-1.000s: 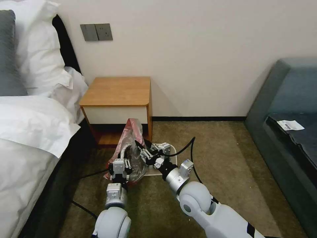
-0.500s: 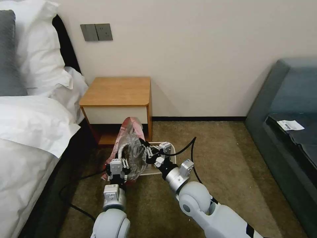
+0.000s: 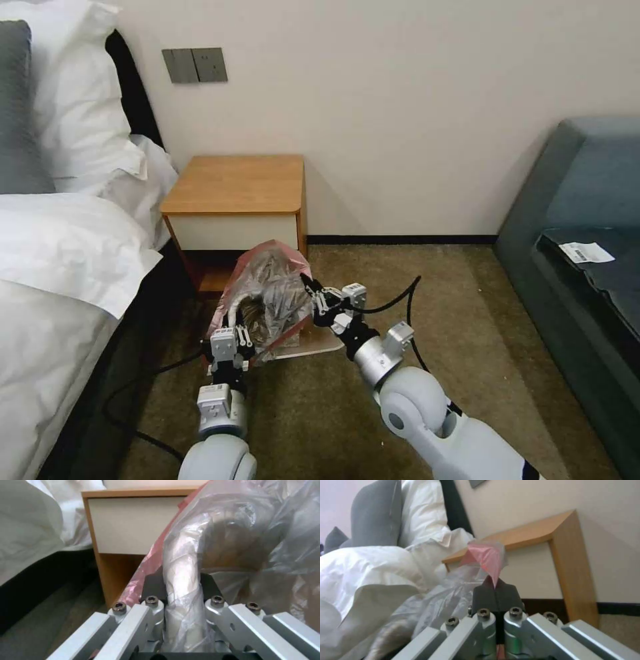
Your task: Pick up the garbage bag from the table and place it over the trash can.
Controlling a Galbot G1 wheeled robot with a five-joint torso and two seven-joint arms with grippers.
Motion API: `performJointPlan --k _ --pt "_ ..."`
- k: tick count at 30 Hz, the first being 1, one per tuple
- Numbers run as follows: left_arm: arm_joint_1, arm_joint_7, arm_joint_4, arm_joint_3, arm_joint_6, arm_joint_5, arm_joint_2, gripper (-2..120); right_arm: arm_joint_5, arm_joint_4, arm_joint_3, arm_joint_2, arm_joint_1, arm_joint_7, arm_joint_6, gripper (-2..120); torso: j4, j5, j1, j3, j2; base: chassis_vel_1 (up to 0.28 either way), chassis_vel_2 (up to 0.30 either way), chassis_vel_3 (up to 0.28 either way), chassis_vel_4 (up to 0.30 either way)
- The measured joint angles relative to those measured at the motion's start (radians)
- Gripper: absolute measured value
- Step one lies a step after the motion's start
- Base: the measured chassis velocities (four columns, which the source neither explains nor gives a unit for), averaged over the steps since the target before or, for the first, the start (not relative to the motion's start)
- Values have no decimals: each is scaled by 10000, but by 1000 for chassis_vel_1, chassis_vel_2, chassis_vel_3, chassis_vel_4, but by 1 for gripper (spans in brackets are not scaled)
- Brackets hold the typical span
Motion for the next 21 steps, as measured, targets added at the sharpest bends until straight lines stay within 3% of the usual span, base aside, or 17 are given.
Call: performJointPlan --k 14,21 --pt "239 -13 -858 -110 5 -324 -103 11 8 279 625 -547 -494 -30 187 0 0 0 0 0 0 0 0 0 0" --pt "340 -38 -851 -180 -46 -360 -80 11 105 447 832 -883 -520 26 199 0 0 -1 0 0 0 0 0 0 0"
